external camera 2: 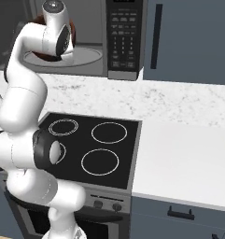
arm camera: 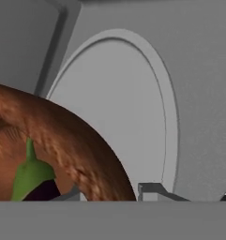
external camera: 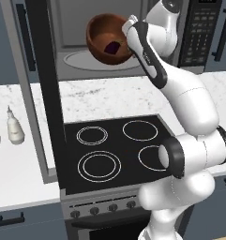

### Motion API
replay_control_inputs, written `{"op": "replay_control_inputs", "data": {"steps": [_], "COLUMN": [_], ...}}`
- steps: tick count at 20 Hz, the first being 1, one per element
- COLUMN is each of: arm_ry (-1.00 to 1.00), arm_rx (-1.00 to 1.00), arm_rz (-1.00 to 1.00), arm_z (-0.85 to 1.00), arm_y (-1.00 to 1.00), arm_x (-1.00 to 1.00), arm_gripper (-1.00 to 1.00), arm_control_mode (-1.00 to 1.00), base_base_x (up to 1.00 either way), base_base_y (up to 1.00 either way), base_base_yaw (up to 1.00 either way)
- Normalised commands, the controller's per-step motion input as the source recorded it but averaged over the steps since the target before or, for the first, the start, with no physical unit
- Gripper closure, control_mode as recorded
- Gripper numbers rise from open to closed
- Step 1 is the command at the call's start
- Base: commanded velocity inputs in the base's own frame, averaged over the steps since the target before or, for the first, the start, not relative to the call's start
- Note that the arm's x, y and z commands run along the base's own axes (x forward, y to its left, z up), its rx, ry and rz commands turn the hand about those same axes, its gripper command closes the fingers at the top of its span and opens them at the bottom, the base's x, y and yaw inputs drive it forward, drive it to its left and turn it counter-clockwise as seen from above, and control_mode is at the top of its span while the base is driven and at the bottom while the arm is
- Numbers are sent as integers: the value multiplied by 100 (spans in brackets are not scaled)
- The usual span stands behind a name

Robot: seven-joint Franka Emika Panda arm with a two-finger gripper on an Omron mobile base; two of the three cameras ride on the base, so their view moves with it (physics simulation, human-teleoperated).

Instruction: Pick the eggplant from the sink and place it in the bowl. Then pick the bowl and place it in the microwave. Then close the microwave door and press the start button.

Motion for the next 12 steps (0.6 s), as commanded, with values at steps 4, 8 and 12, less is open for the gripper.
{"op": "replay_control_inputs", "data": {"steps": [4,8,12], "arm_ry": [4,0,-9], "arm_rx": [0,0,0], "arm_rz": [-12,-8,-3], "arm_z": [-17,-6,0], "arm_y": [0,0,0], "arm_x": [0,-3,-23], "arm_gripper": [-100,-100,-100], "arm_control_mode": [-100,-100,-100], "base_base_x": [0,0,0], "base_base_y": [0,0,0], "base_base_yaw": [0,0,0]}}
